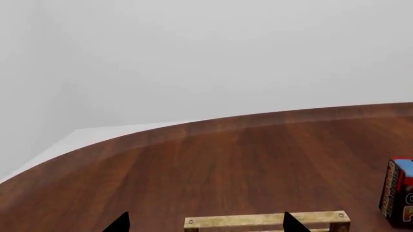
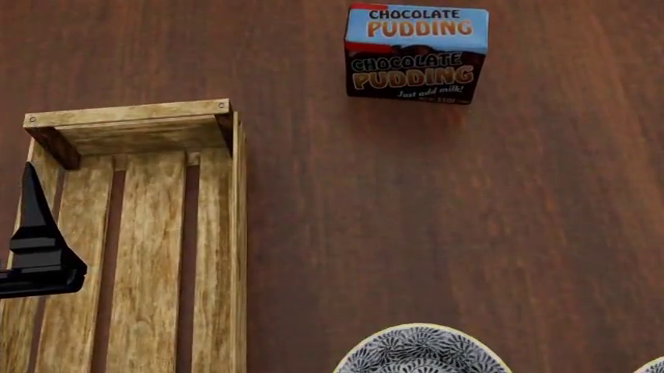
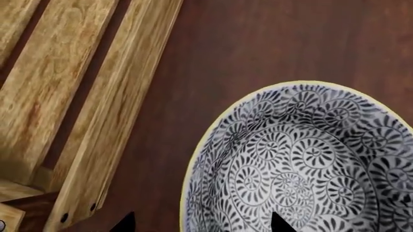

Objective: Stack the left bowl on the right bowl and place them in the tray.

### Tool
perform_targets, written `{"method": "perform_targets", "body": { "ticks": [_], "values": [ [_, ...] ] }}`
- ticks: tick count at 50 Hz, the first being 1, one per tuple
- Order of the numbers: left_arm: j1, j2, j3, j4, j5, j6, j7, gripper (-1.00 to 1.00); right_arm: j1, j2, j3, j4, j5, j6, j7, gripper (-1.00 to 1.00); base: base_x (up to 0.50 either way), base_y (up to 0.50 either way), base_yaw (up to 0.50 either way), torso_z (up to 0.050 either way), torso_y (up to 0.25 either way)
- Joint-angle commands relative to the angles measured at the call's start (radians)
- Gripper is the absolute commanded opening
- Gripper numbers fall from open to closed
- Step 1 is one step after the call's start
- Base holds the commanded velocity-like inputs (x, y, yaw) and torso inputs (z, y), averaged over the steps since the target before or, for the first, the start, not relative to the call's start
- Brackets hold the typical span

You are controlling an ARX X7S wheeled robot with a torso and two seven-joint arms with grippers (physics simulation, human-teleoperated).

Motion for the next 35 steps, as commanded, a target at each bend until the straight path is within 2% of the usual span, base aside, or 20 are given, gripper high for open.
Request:
{"method": "perform_targets", "body": {
  "ticks": [1,35],
  "values": [
    [0.0,-0.001,0.007,-0.004,0.002,0.003,-0.003,1.0,-0.031,-0.003,0.003,0.055,-0.004,-0.014,-0.064,1.0,0.0,0.0,0.0,0.0,0.0],
    [-0.01,-0.009,0.01,-0.006,0.003,-0.012,-0.021,1.0,-0.108,-0.017,0.013,0.191,0.002,-0.051,-0.216,1.0,0.0,0.0,0.0,0.0,0.0]
  ]
}}
